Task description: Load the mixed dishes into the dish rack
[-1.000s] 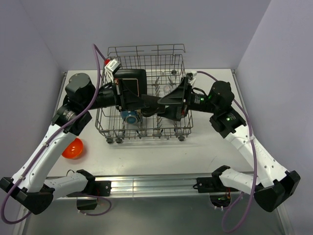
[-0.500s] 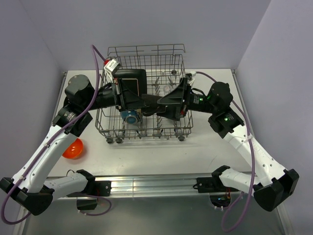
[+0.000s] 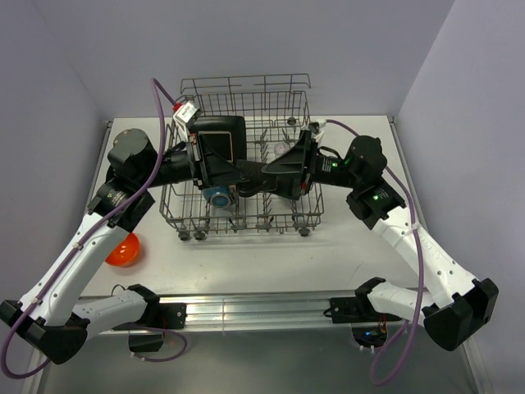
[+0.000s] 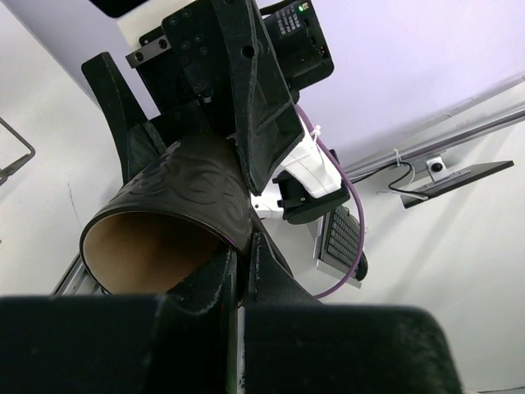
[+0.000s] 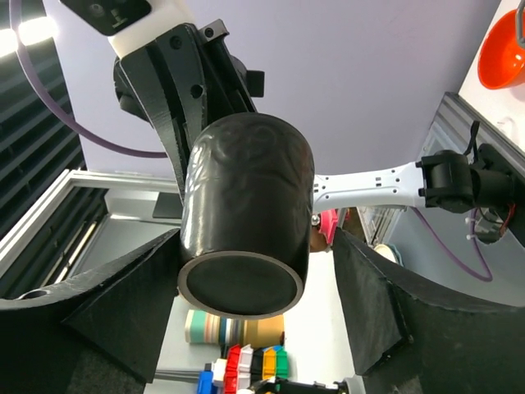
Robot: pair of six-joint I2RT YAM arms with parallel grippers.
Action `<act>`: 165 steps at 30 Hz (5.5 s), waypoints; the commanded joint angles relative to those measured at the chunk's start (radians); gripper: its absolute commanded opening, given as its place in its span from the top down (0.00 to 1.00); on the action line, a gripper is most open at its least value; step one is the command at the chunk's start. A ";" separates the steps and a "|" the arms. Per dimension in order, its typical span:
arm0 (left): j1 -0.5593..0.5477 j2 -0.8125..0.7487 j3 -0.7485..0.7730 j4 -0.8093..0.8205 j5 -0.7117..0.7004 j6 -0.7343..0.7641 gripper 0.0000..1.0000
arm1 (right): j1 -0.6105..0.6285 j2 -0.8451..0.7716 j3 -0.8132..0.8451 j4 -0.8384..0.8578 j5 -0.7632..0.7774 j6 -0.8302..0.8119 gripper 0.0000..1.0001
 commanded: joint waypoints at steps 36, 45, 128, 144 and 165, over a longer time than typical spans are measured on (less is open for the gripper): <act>0.206 -0.102 0.279 -1.051 -0.976 0.168 0.01 | -0.004 0.196 0.464 -0.991 0.508 -0.848 1.00; 0.208 -0.225 0.113 -1.102 -1.010 0.028 0.01 | 0.075 0.368 0.589 -1.098 0.762 -0.974 1.00; 0.910 0.516 -0.303 -0.749 -1.061 0.128 0.15 | 0.016 0.058 0.427 -1.038 0.769 -1.138 0.01; 0.845 0.372 -0.023 -0.931 -0.953 0.035 1.00 | 0.014 0.118 0.550 -1.124 0.804 -1.071 0.00; 0.693 -0.189 -0.298 0.213 -0.131 -0.628 1.00 | 0.016 0.029 0.465 -0.977 0.786 -1.175 0.12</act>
